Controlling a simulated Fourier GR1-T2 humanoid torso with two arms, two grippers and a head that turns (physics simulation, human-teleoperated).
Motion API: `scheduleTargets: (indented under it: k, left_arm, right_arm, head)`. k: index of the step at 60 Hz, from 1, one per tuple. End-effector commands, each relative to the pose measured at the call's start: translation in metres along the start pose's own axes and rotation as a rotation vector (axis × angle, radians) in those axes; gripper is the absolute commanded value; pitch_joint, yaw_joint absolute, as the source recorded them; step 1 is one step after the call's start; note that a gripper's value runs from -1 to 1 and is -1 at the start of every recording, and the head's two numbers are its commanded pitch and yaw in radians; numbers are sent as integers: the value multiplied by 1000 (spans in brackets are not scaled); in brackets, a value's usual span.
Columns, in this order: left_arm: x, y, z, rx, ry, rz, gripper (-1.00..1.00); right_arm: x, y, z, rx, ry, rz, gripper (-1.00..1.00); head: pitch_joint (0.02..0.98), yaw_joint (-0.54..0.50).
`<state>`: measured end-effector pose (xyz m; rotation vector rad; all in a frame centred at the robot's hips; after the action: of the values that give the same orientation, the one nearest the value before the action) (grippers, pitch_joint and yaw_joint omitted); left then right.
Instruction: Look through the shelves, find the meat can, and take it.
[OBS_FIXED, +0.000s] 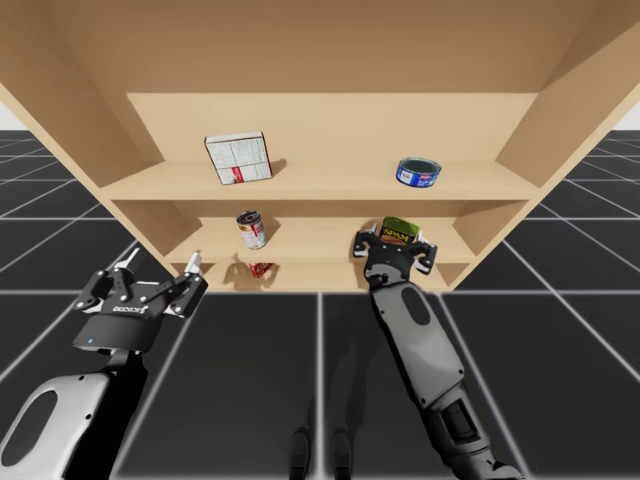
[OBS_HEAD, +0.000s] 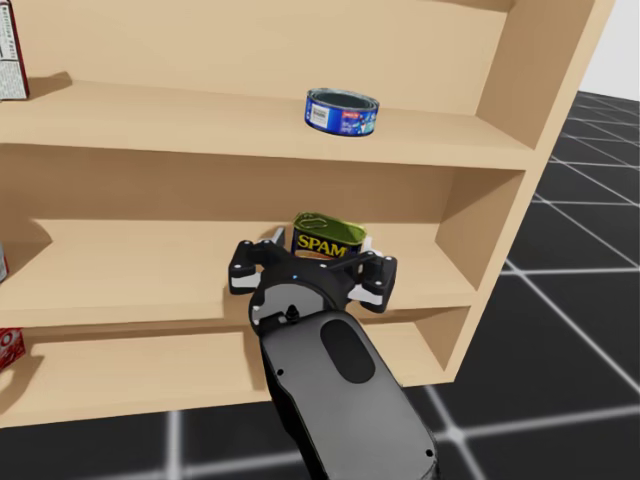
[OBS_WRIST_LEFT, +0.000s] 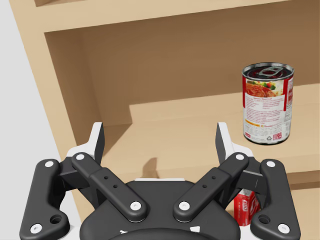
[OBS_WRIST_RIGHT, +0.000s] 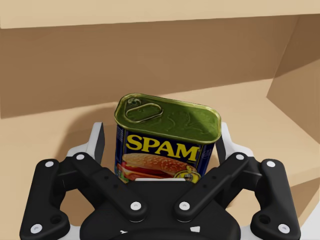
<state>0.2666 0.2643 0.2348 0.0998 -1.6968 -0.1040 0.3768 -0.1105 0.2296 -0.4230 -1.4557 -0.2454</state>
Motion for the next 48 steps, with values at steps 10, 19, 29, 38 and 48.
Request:
scheduleTargets:
  k: [10, 19, 29, 38, 48]
  left_arm:
    - [-1, 0, -1, -1, 1, -9, -1000]
    - [-1, 0, -1, -1, 1, -12, -1000]
    - [-1, -1, -1, 0, 0, -16, -1000]
    - [-2, -1, -1, 0, 0, -17, -1000]
    - [-2, -2, -1, -1, 0, -18, -1000]
  right_arm:
    - [-12, 5, -27, -34, 30, 38, -1000]
    - [-14, 7, -34, -38, 41, 29, -1000]
    - [-14, 7, -43, -25, 37, 11, -1000]
    - [-15, 4, -43, 5, 32, -27, 1000]
    - [-9, -7, -38, 0, 5, -32, 1000]
  head:
    - [552, -290]
    - [550, -292]
    - [548, -294]
    - [546, -297]
    - [540, -297]
